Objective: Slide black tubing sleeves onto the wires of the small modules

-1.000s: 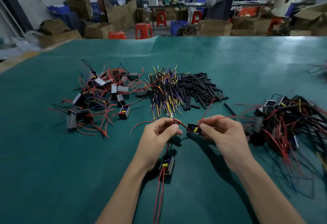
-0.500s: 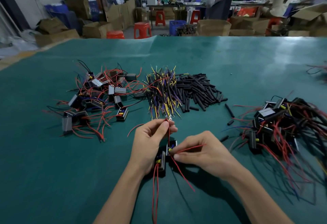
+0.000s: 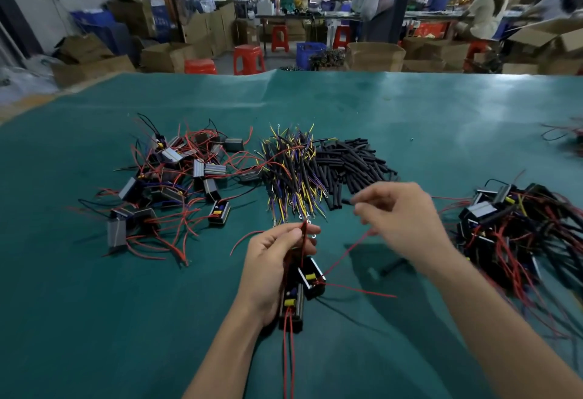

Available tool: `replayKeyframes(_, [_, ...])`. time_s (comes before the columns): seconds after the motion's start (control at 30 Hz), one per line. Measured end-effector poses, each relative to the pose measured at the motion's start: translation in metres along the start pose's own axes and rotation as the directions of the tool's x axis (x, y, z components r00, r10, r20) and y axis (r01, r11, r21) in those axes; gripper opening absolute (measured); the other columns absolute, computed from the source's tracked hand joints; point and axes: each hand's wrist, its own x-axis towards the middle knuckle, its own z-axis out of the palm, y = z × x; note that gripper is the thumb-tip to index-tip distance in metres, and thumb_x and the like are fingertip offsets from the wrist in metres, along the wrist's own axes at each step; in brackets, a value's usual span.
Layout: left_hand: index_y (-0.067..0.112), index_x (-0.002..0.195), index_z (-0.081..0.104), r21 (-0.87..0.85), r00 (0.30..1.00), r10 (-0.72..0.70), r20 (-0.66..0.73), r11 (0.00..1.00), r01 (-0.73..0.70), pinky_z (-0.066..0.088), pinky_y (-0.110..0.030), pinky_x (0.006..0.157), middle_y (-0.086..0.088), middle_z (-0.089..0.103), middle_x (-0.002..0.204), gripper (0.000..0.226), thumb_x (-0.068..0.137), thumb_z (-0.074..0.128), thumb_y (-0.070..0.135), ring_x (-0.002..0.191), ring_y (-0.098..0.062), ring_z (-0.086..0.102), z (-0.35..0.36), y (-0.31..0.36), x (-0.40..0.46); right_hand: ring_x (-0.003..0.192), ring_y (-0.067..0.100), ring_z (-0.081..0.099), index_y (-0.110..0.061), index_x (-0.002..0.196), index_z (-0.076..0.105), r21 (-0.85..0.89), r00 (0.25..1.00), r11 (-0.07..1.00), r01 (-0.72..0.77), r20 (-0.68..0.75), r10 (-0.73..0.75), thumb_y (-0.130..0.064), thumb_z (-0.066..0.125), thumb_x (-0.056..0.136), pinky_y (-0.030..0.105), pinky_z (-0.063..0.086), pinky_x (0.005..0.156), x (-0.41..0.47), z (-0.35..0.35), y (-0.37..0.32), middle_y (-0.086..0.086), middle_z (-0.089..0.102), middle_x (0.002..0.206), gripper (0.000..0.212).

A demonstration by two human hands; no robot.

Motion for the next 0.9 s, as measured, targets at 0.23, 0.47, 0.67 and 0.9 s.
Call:
replayKeyframes(0.23, [0.007, 0.087, 0.061, -0.117, 1.000, -0.003, 0.010, 0.993, 0.004, 0.053, -0.023, 0.070, -0.010, 0.066, 0.067, 0.015, 0.096, 0.053, -0.002, 0.077, -0.019, 0.067, 0.003, 0.007, -0.003, 0.042, 0.015, 0.066, -0.007, 0.076, 0.069, -0.536, 0.969, 0.837, -0.106, 0.132, 0.207, -0.038, 0.077, 0.086, 0.025, 0.054, 0.058, 0.096, 0.034, 0.002, 0.004, 0.067, 0.052, 0.034])
replayKeyframes(0.47, [0.014, 0.087, 0.061, -0.062, 0.999, 0.031, 0.013, 0.998, -0.030, 0.052, -0.028, 0.077, -0.009, 0.071, 0.073, 0.015, 0.095, 0.062, 0.001, 0.083, -0.022, 0.068, -0.002, 0.002, -0.001, 0.069, 0.028, 0.061, -0.008, 0.070, 0.052, -0.589, 0.962, 0.798, -0.127, 0.122, 0.243, -0.034, 0.074, 0.083, 0.030, 0.045, 0.064, 0.111, 0.053, 0.011, 0.013, 0.064, 0.079, 0.036])
replayKeyframes(0.67, [0.013, 0.087, 0.067, -0.099, 0.999, 0.034, 0.015, 0.995, -0.033, 0.054, -0.024, 0.080, -0.009, 0.072, 0.077, 0.016, 0.086, 0.069, -0.003, 0.077, -0.016, 0.068, -0.006, 0.001, 0.000, 0.057, 0.024, 0.036, -0.009, 0.065, 0.038, -0.416, 0.983, 0.908, 0.050, 0.182, 0.030, -0.018, 0.053, 0.096, 0.032, 0.028, 0.052, 0.078, 0.027, -0.001, 0.011, 0.043, 0.059, 0.036])
replayKeyframes(0.9, [0.007, 0.086, 0.065, -0.145, 0.993, -0.112, 0.044, 0.982, 0.118, 0.055, -0.021, 0.071, -0.013, 0.069, 0.080, 0.017, 0.073, 0.074, 0.001, 0.071, -0.016, 0.066, 0.001, 0.018, 0.005, 0.048, 0.018, 0.057, -0.008, 0.092, 0.054, 0.425, 0.974, 0.898, -0.116, 0.226, 0.019, -0.001, 0.052, 0.102, 0.026, 0.043, 0.039, -0.007, 0.007, 0.022, 0.008, 0.071, 0.072, 0.012])
